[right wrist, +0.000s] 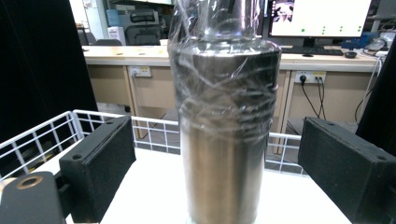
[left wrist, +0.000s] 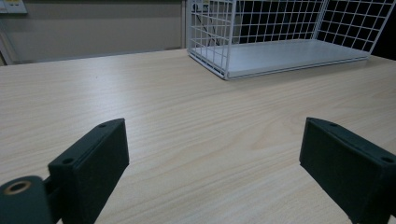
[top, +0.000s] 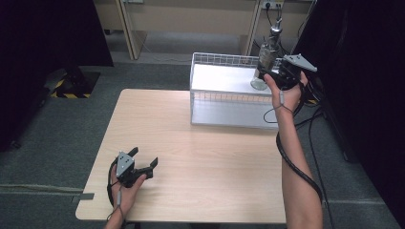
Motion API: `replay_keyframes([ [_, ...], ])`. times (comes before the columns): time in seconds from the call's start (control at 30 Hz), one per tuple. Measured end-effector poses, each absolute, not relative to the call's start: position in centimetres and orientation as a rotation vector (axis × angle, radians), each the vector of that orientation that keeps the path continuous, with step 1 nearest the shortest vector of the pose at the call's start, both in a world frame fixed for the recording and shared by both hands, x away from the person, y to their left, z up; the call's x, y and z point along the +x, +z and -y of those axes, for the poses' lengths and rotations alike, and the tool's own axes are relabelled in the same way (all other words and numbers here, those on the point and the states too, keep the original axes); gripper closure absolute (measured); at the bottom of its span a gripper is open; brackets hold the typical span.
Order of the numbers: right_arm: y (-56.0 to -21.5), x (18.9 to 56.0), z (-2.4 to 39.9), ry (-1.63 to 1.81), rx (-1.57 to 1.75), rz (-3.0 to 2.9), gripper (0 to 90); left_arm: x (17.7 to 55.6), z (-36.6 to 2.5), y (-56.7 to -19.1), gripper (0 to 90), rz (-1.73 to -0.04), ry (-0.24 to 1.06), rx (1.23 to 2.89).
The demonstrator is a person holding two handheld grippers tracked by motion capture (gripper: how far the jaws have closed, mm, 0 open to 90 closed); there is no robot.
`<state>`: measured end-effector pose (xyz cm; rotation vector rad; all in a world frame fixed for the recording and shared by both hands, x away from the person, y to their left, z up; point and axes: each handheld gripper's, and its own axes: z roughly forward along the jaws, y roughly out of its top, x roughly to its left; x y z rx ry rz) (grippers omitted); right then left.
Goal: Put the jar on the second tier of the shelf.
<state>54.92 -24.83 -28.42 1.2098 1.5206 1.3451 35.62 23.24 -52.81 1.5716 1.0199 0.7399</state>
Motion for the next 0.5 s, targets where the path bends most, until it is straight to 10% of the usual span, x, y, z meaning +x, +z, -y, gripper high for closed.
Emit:
replay_keyframes([
  [0.5, -29.6, 52.4, 24.9, 1.363, 1.18, -1.565, 10.3, 35.6, -23.2, -52.8, 7.7, -1.02, 0.741, 1.572],
])
